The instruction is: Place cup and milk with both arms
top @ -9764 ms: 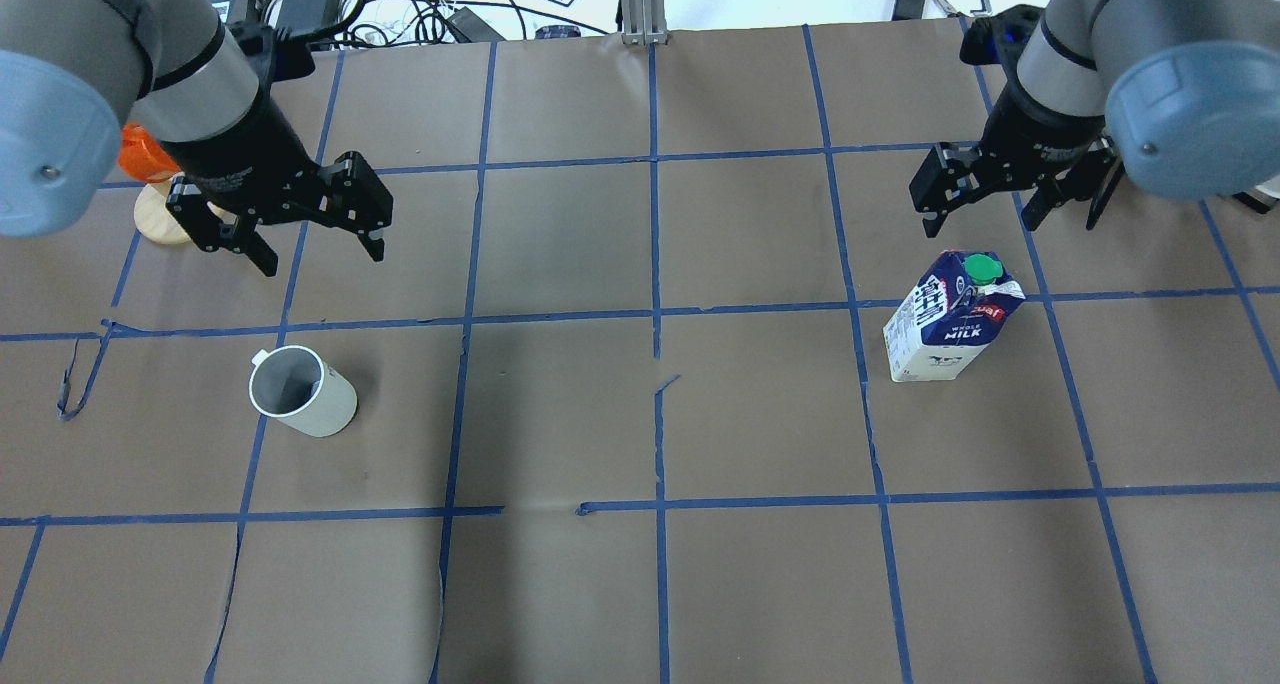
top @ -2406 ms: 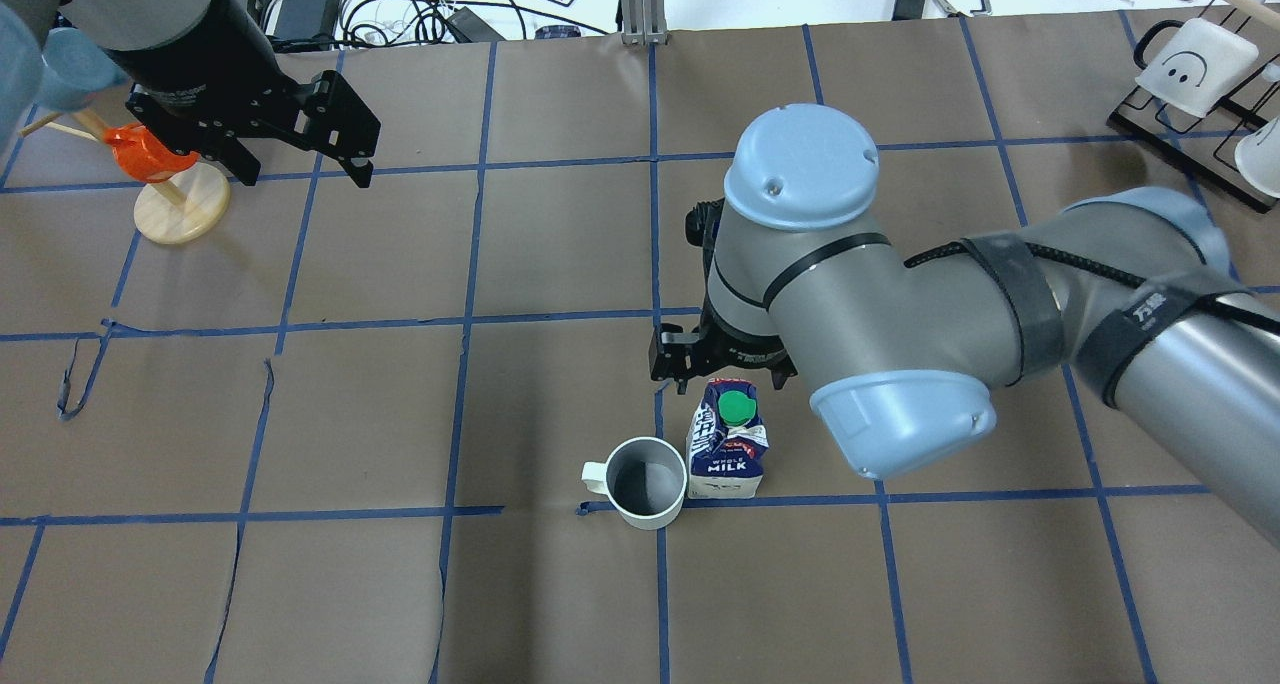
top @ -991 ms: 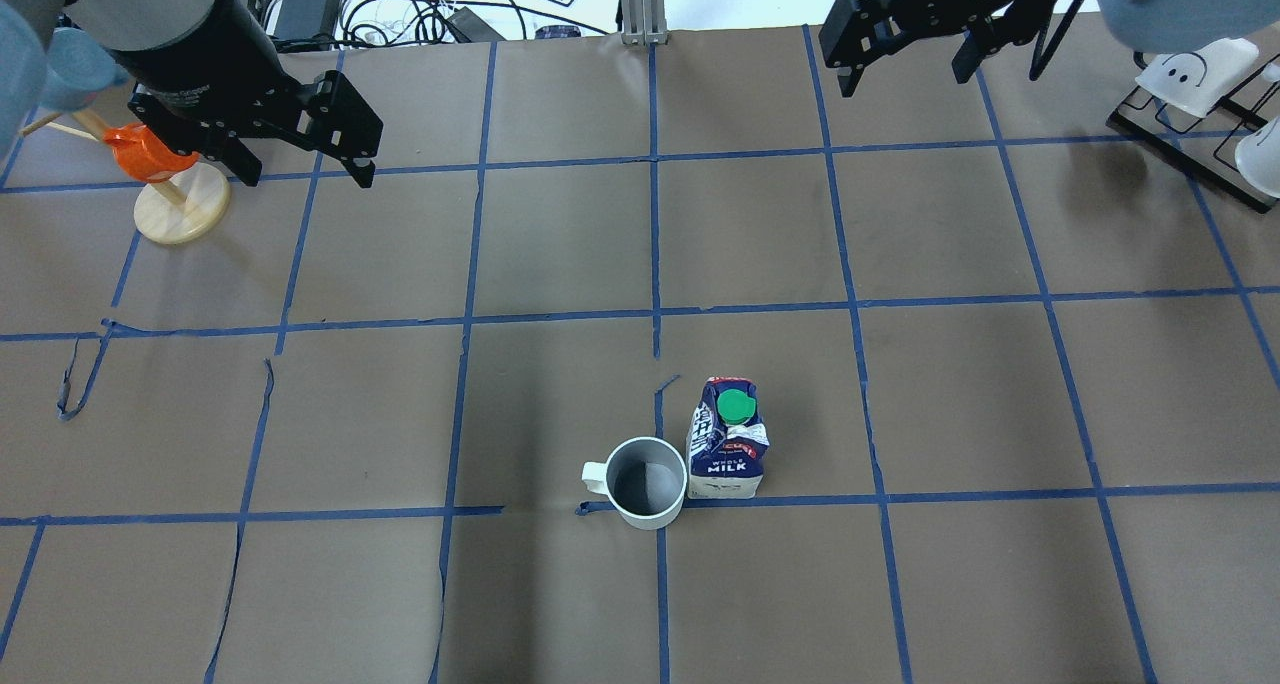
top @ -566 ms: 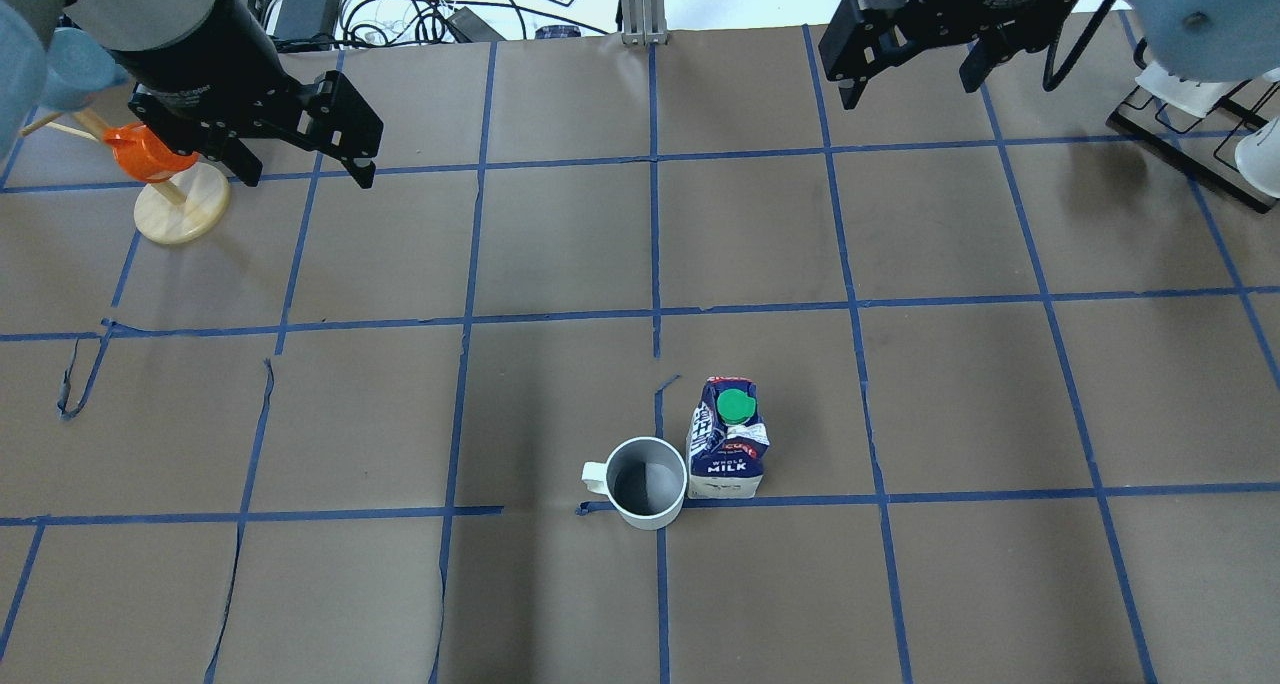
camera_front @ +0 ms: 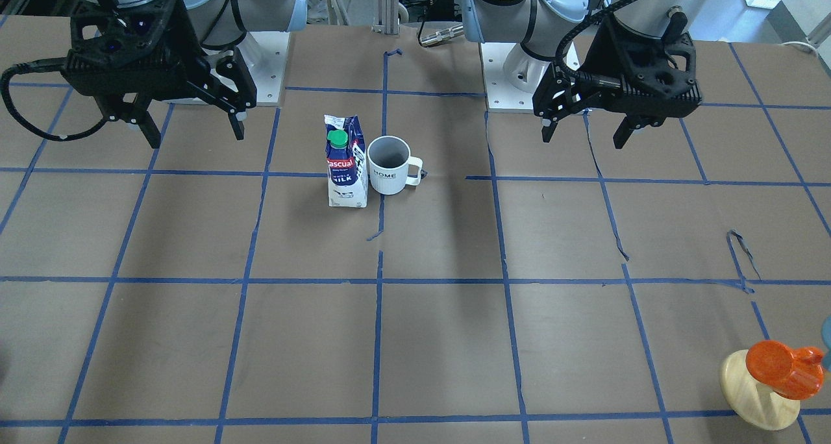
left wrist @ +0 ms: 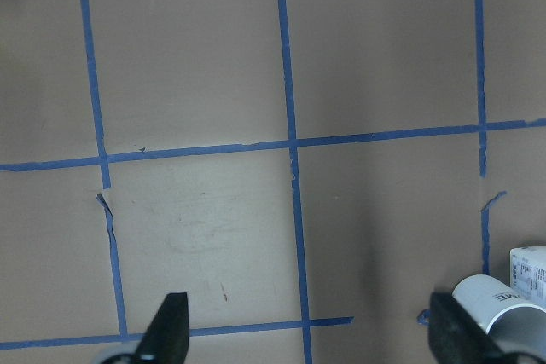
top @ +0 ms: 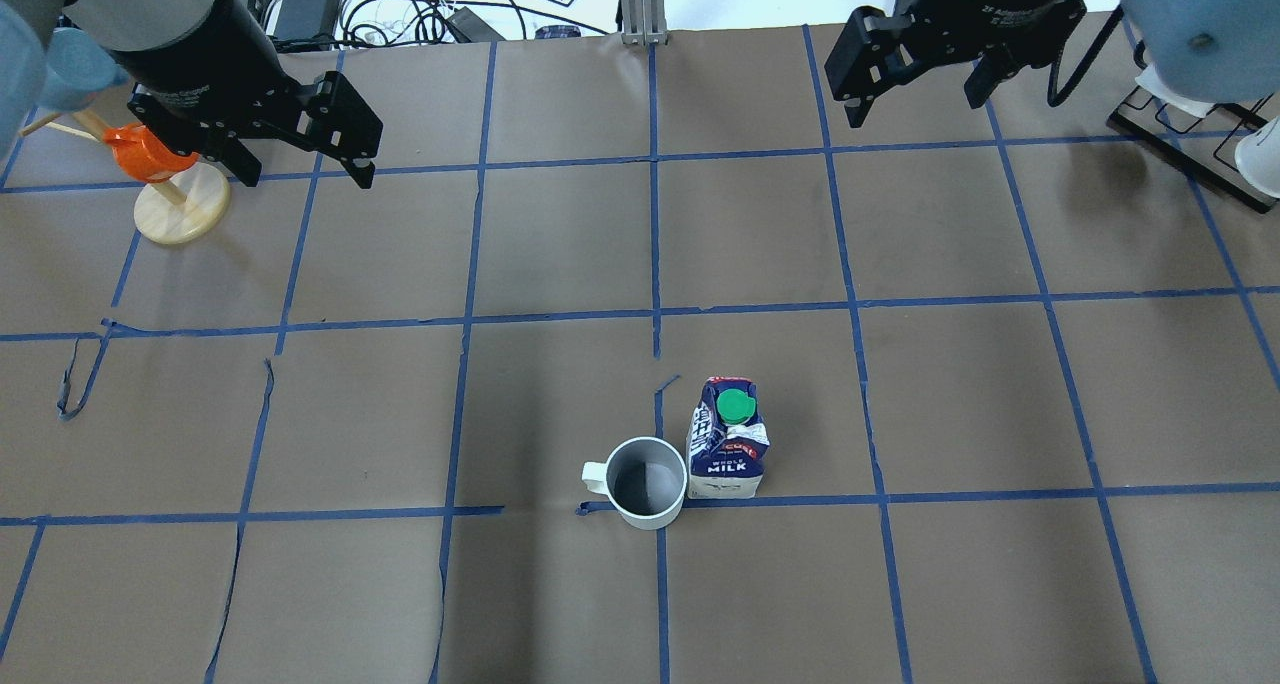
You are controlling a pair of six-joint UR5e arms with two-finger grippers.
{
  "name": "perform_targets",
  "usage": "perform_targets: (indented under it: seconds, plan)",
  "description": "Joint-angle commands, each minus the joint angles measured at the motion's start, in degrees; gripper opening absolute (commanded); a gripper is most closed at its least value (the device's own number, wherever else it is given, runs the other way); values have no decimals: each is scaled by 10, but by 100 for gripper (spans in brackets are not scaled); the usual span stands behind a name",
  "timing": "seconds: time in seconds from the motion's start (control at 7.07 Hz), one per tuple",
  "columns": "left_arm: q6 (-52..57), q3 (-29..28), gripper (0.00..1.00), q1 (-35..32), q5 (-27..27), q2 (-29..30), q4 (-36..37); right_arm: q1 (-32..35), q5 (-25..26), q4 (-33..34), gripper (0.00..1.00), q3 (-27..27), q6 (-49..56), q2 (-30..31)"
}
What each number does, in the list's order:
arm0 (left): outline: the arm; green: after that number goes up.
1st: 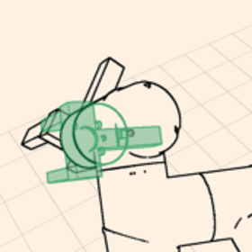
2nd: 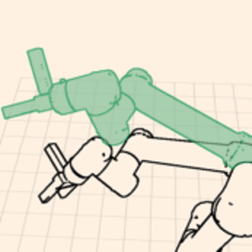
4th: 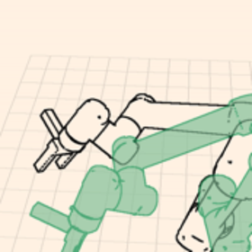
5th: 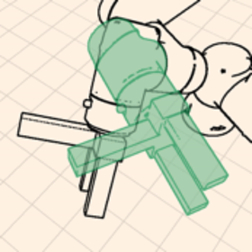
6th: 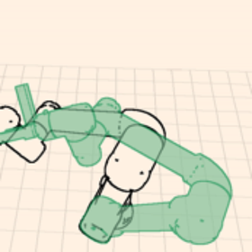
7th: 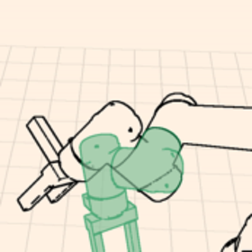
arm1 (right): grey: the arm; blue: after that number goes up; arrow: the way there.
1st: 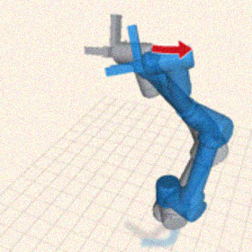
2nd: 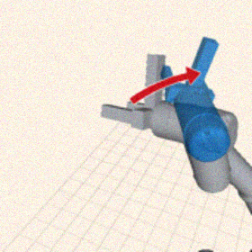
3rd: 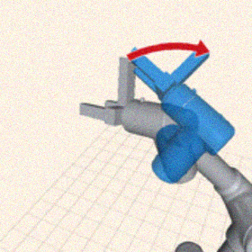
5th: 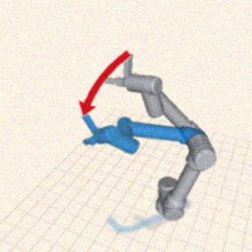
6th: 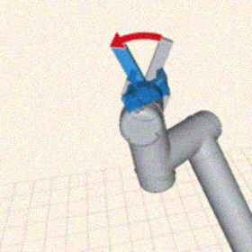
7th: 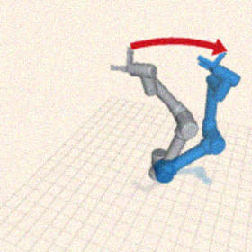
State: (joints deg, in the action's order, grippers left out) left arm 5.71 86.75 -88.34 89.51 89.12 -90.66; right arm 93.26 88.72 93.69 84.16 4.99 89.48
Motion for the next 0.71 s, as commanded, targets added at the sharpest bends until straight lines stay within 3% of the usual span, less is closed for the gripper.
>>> perform_targets:
  seconds: [0.0,0.14,0.57]
  plan:
    - [0,0,100,2,0,-2,-1,-1,7,-6,100,6,0,13]
    - [0,0,100,0,0,-2,-1,-3,22,-33,100,6,0,21]
    - [0,0,100,1,1,-3,-1,-5,33,-34,100,2,-5,26]
